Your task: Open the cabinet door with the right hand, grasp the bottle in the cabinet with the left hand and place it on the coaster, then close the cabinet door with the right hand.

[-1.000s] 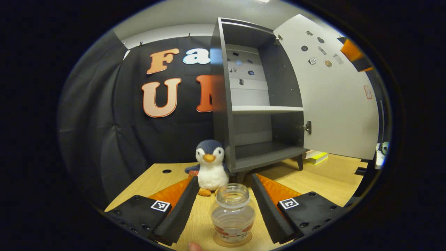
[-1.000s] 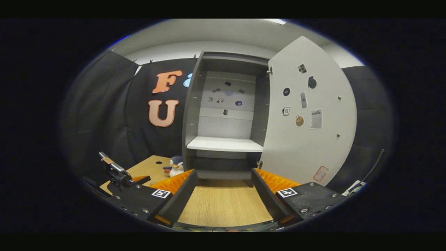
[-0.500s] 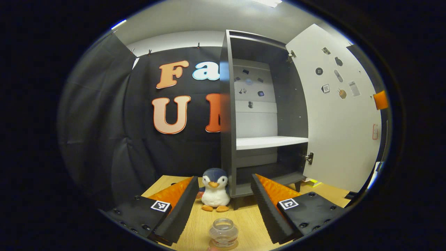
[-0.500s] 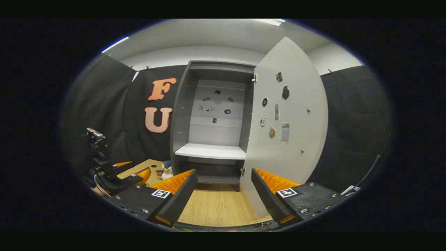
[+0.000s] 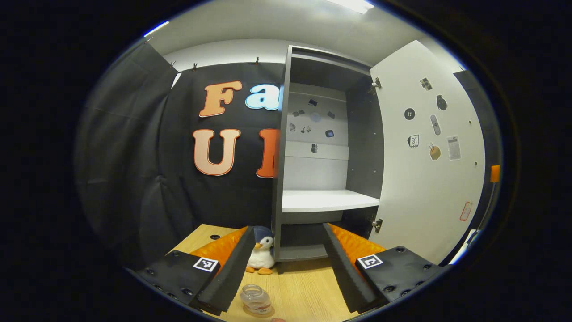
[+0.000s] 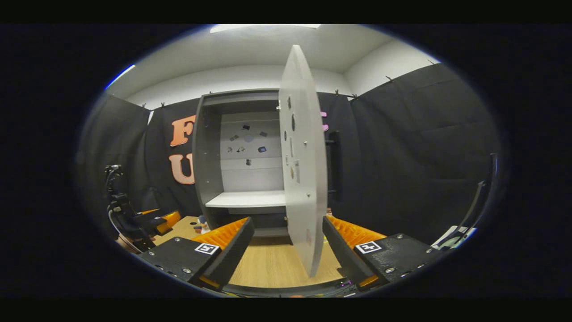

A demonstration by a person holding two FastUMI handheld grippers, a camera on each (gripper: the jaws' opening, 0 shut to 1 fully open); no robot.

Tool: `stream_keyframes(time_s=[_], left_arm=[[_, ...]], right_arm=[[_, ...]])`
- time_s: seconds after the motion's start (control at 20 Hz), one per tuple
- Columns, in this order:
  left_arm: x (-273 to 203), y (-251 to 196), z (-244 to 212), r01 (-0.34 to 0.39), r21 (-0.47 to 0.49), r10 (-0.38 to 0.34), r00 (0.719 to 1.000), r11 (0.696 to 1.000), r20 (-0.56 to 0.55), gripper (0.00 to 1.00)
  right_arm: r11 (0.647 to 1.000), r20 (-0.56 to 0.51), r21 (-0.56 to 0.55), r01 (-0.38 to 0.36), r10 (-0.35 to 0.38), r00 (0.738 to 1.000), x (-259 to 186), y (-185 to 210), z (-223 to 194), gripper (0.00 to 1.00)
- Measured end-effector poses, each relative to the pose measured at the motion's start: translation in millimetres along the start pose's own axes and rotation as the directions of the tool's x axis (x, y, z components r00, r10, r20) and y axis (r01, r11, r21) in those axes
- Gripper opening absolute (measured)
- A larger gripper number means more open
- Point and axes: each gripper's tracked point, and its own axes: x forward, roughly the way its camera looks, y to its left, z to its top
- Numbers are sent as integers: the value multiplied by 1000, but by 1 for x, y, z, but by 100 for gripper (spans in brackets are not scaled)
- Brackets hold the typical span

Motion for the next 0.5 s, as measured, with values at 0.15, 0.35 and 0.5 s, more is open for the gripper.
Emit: stream_keyframes(time_s=[0.15,0.35,0.5], left_arm=[[-9,-6,13,-24,-24,24,1000,999,12,97],[-21,-8,26,-53,24,53,998,998,21,98],[-23,-14,37,-38,41,36,999,998,34,95]], right_arm=[[998,13,-23,53,-52,999,6,-37,5,97],[986,34,-50,157,-155,987,17,-84,13,98],[990,33,-26,139,-139,990,27,-91,18,95]])
